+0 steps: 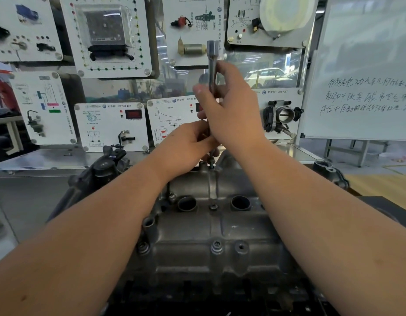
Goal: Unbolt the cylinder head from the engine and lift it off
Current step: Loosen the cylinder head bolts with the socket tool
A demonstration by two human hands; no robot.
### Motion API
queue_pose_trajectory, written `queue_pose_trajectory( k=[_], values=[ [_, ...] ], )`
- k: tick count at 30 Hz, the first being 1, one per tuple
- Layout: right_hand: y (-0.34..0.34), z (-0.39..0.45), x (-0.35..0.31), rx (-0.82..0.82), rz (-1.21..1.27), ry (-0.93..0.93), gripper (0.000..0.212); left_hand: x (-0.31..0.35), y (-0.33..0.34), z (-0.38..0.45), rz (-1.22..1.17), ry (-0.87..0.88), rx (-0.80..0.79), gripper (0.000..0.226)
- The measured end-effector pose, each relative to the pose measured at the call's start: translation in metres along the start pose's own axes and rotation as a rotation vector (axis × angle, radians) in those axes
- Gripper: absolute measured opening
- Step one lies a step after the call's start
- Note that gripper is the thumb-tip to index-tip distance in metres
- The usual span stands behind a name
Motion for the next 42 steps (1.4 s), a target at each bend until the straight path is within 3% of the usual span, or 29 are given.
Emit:
queue_pose_trajectory(
  k=[3,8,11,16,23,29,33,39,42],
  values=[
    [-0.0019,0.0008,0.0004,0.049,-0.027,-0.004,0.020,-0.0003,0.0001,0.0009,0.020,-0.006,0.010,0.026],
    [-0.0002,0.0057,0.0033,0.024,-0.075,0.055,0.030,0.0000,0.0022,-0.0015,-0.020,-0.045,0.004,0.021],
    [0.0007,0.0035,0.0026,0.004,-0.028,0.041,0.021,0.0008,0.0008,-0.0008,-0.005,-0.031,0.005,0.019],
    [-0.0017,0.0034,0.0030,0.066,-0.066,0.042,0.024,0.0030,0.0006,-0.0004,0.005,-0.006,0.015,0.031],
    [0.0021,0.0071,0.0040,0.016,-0.092,0.059,0.033,-0.0004,0.0007,-0.0008,-0.026,-0.052,-0.002,0.018],
    [-0.0020,0.0031,0.0020,0.076,-0.051,0.037,0.022,0.0061,0.0005,-0.0013,-0.003,-0.014,0.013,0.050],
    [0.0001,0.0052,0.0021,0.027,-0.099,0.043,0.028,0.0007,0.0015,-0.0008,-0.010,-0.034,0.005,0.018],
    [0.0007,0.0004,-0.0007,0.004,-0.027,0.044,0.032,-0.0002,-0.0013,0.0002,0.019,-0.045,0.022,0.022],
    [0.0005,0.0002,-0.0003,0.042,-0.036,0.031,0.018,-0.0012,-0.0001,0.0008,0.003,-0.042,0.044,0.028]
  ],
)
Point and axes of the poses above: each hand's wrist, its own z-axis towards the middle knuckle, its own y-axis out of the palm, x = y × z, the point moved 3 cm from there along z, towards the middle knuckle, and after that the axes turned 3 degrees about x, right-handed, at the moved point
